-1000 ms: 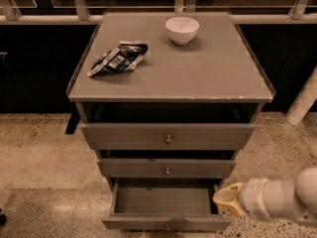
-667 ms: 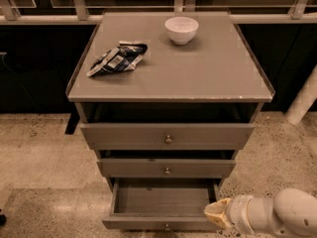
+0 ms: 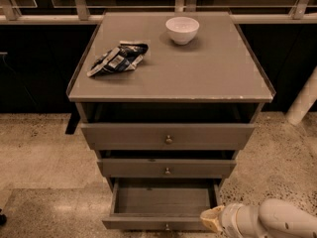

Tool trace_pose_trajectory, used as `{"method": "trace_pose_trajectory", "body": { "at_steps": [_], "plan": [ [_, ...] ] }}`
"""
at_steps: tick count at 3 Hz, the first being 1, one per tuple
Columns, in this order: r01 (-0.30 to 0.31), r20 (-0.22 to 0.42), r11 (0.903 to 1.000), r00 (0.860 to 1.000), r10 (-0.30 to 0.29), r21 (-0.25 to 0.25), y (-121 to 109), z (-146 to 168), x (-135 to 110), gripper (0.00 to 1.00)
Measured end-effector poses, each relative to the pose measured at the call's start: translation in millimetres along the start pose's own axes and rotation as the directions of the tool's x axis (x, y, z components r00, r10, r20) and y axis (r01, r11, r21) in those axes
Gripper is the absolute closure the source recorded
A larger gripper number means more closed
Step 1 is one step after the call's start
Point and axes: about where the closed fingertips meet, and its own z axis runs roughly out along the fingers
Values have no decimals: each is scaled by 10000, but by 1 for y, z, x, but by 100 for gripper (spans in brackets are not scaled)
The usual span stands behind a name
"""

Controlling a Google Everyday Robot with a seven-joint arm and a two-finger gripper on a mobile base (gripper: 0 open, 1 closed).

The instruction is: Close bottom drawer

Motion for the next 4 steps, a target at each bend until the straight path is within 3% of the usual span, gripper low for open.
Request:
{"method": "trace_pose_trajectory", "body": {
  "at_steps": [1,2,3,4],
  "plan": [
    [-164,304,9993,9994,174,-331,-2,7,14,100],
    [-416,968,9944,9940,510,-973,-13,21,36,100],
    [-884,1716,9794,9778,1201,-1818,-31,56,57,100],
    [-1238,1777,9594,9689,1720,-2534,-43,99,73,100]
  ]
}}
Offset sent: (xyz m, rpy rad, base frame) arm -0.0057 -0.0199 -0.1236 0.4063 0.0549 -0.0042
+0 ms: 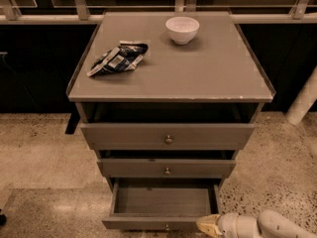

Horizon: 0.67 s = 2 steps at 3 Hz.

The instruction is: Close bottom drawer

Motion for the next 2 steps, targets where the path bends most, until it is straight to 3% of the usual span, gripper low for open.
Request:
{"method": "trace_pose_trajectory", "body": {
  "at_steps": [1,2],
  "plan": [
    [-458,-93,9987,9989,456,-212,-14,22,19,100],
    [-485,-82,9986,9988,483,-218,-16,23,20,100]
  ]
}}
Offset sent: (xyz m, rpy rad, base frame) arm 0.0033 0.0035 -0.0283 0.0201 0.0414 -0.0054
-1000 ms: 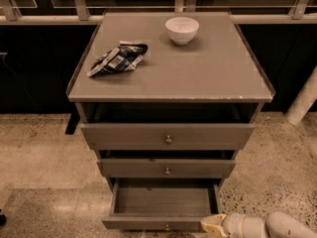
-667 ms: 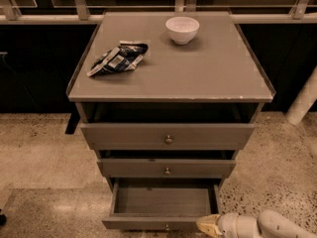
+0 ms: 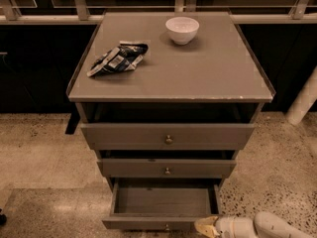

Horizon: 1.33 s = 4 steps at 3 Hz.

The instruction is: Close bottom drawer

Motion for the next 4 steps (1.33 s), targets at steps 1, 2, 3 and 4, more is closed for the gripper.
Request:
{"method": "trace_pose_trajectory", "body": {
  "at_steps": [1,2,3,4],
  "plan": [
    [-499,288,9987,9983,500,-36,-13,5,18,100],
    [-1147,518,9932,9920,1155,-180,-36,20,41,100],
    [-1607,620,9869,9850,1611,-119,-55,29,56,100],
    [-1910,583,9816,9800,1904,55,-70,34,66,100]
  ]
}}
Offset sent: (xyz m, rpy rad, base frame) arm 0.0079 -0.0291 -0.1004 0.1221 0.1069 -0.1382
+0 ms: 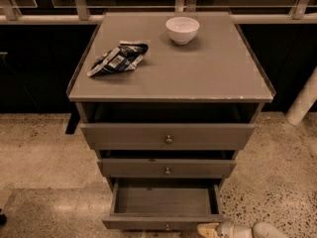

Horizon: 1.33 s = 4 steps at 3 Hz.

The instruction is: Close bottom drawer

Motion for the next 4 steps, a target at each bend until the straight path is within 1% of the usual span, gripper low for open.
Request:
{"method": "trace_pose_trajectory", "body": {
  "at_steps": [1,3,4],
  "plan": [
    [-162,-111,9997,9998,164,193,-14,6,1,100],
    [-140,-520,9991,9985,161,390,-34,29,-11,100],
    [-159,-330,9961,9993,188,868,-40,32,-18,100]
  ]
}}
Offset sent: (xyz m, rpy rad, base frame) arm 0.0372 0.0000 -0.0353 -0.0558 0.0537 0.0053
